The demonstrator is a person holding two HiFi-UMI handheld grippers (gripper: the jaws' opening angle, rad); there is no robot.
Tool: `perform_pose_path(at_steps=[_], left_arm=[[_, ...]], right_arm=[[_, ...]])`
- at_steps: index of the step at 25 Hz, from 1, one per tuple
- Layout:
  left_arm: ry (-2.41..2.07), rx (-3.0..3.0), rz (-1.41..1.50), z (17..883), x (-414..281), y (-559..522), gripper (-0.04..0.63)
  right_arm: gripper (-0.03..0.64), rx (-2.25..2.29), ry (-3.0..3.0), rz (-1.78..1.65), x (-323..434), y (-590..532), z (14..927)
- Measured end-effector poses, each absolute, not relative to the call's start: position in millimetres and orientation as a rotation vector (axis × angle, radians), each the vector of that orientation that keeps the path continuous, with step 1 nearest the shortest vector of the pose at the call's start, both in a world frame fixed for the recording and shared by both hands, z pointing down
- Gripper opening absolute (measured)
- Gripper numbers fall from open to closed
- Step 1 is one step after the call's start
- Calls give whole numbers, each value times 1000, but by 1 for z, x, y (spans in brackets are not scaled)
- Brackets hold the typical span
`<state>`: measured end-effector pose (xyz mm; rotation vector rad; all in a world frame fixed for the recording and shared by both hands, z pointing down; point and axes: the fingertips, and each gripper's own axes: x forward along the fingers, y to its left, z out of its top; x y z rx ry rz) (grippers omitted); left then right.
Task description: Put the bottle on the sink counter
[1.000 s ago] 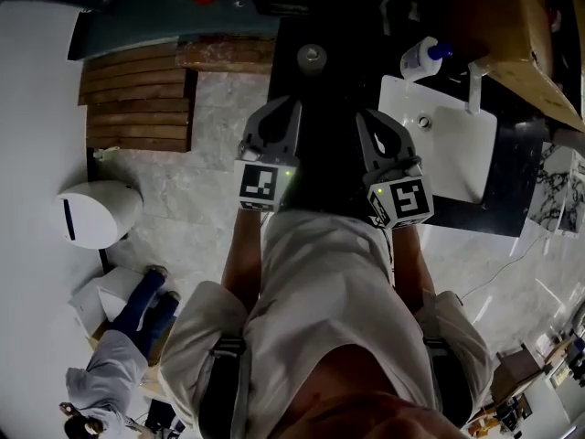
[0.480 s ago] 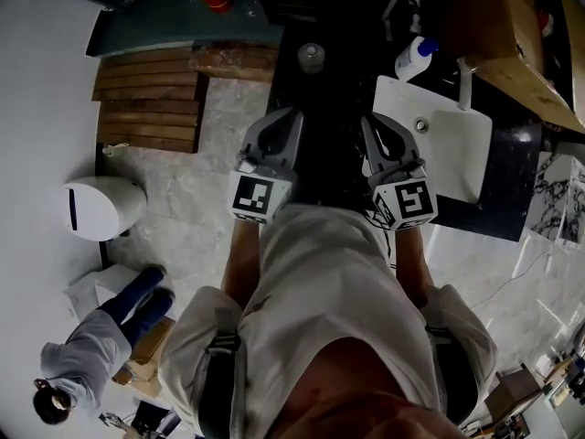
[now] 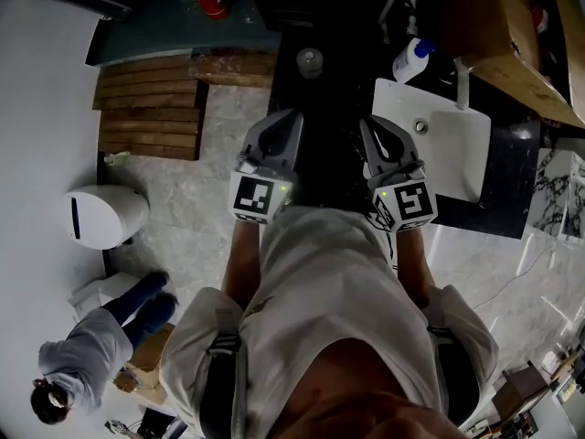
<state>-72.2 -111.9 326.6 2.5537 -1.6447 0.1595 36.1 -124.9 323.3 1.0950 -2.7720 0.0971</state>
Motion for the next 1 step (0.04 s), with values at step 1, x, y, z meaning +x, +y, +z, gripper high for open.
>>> perform_pose_path(at_steps=[1], left_arm=[[-1643, 2554, 161, 326, -73, -112, 3]], right_arm=[[-3, 1095, -2771, 95, 35, -125, 323]])
